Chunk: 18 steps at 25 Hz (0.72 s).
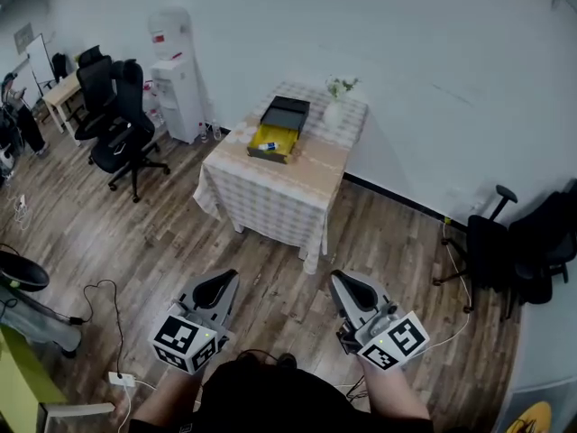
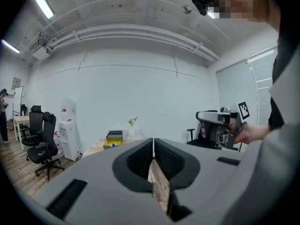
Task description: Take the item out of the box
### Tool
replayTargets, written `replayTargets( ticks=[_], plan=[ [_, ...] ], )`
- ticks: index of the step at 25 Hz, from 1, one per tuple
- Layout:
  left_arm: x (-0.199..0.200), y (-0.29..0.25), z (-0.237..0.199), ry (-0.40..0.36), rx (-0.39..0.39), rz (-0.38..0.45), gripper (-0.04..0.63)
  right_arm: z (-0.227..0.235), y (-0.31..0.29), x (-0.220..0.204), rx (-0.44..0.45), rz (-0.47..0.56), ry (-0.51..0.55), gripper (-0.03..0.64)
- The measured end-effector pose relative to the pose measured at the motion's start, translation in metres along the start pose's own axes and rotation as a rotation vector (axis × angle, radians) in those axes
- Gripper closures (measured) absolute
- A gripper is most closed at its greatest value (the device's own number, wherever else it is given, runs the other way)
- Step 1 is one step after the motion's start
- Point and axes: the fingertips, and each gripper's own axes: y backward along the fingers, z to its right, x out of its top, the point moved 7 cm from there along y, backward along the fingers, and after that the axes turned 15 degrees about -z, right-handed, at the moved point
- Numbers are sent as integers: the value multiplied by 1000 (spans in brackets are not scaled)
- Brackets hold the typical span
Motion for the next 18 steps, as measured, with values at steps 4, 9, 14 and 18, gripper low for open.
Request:
replayTargets(
  ticks=[4,9,14,18],
  plan=[
    [5,-2,14,-7,-7,11,574,7,12,3,11,33,-13,580],
    [5,0,7,-6,7,2,574,10,11,1,25,32,-38,578],
    [4,-14,-11,16,-3,0,574,21,-11,-3,48,-6,-68,578],
    [2,-34,-40,29,-21,6,574,32,-41,-9,51,-40,-78,578]
  ],
)
